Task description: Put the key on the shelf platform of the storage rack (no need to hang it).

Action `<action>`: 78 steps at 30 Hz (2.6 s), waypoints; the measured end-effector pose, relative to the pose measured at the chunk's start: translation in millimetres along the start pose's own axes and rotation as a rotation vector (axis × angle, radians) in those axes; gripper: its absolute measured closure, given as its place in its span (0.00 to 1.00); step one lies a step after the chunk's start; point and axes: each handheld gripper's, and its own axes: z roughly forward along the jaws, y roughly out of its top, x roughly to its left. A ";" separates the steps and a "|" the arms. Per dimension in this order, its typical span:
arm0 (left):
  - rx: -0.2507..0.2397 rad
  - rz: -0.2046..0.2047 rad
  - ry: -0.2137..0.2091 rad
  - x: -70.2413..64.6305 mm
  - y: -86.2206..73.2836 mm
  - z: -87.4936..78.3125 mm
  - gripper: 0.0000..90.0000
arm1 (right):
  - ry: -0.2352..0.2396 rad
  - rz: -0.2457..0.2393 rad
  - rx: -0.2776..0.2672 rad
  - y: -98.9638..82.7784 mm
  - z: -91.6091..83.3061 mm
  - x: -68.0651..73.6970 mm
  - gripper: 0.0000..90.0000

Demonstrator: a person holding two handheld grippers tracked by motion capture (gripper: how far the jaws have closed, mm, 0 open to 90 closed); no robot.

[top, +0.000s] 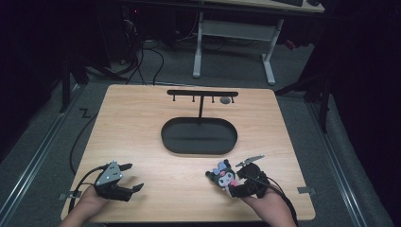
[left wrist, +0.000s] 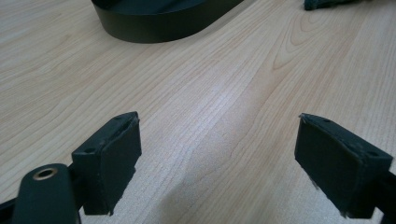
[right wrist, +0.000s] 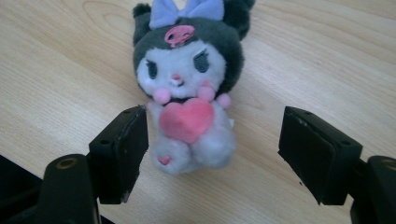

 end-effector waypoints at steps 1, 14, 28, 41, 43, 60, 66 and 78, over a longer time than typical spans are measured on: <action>0.000 -0.001 0.000 0.1 0.0 0.1 0.17 | 0.002 -0.004 0.010 0.0 2.8 2.7 0.26; 0.000 0.000 -0.001 0.1 0.0 0.0 0.17 | 0.019 -0.015 0.055 -7.5 26.1 10.2 0.26; 0.000 -0.002 -0.002 0.2 0.0 0.1 0.17 | 0.013 -0.032 0.072 -12.9 42.9 11.3 0.23; -0.001 -0.002 -0.002 0.2 0.0 0.1 0.17 | -0.019 -0.048 0.048 -13.4 38.7 10.9 0.48; -0.001 -0.002 -0.002 0.3 0.0 0.1 0.17 | -0.025 -0.050 0.039 -13.4 37.4 12.0 0.51; 0.000 0.000 -0.001 0.0 0.0 0.1 0.17 | -0.036 -0.017 -0.045 1.7 11.0 4.9 0.53; 0.001 0.001 -0.001 -0.1 0.0 0.0 0.17 | -0.038 -0.006 -0.065 6.7 5.8 1.4 0.53; -0.002 0.000 -0.002 -0.1 -0.1 -0.2 0.17 | -0.041 0.026 -0.102 22.9 -5.4 -4.0 0.53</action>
